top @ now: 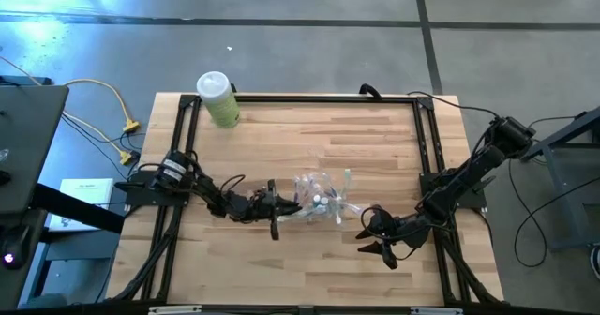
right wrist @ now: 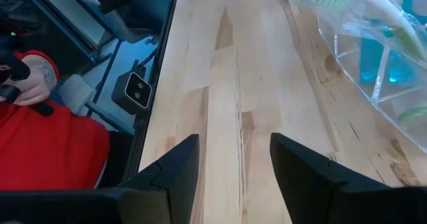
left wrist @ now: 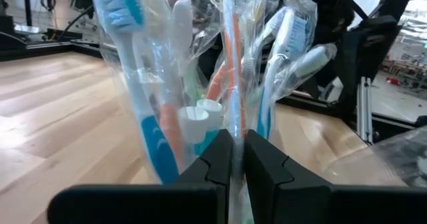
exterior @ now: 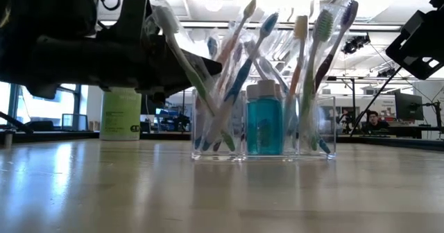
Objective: Pick & Place toothbrushing station
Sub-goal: Put the orange toothbrush into the transparent organizer
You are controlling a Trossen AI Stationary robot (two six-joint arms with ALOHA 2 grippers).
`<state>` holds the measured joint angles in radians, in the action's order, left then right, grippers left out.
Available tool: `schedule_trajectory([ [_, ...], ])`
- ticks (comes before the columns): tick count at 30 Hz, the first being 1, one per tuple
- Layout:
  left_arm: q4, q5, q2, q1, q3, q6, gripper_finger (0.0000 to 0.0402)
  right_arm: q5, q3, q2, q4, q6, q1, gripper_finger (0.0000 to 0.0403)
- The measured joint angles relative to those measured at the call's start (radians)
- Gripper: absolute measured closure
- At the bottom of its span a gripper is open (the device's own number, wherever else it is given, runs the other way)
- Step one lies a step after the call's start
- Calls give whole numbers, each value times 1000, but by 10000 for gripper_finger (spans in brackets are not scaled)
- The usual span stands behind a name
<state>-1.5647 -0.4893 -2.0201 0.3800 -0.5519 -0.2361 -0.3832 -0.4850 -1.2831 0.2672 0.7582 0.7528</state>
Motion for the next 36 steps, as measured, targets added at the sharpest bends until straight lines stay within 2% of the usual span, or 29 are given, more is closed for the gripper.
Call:
schedule_trajectory([
  [16, 94, -6, 4, 12, 0, 84, 382, -7, 0, 0, 0, -3, 0, 228],
  [23, 76, -6, 1, 20, 0, 236, 350, -7, 0, 0, 0, -3, 0, 228],
  [29, 67, -11, 0, 22, 1, 239, 325, -7, 0, 0, 0, -3, 0, 228],
  [36, 51, -16, 13, 30, 1, 289, 317, -7, 0, 0, 0, -3, 0, 228],
])
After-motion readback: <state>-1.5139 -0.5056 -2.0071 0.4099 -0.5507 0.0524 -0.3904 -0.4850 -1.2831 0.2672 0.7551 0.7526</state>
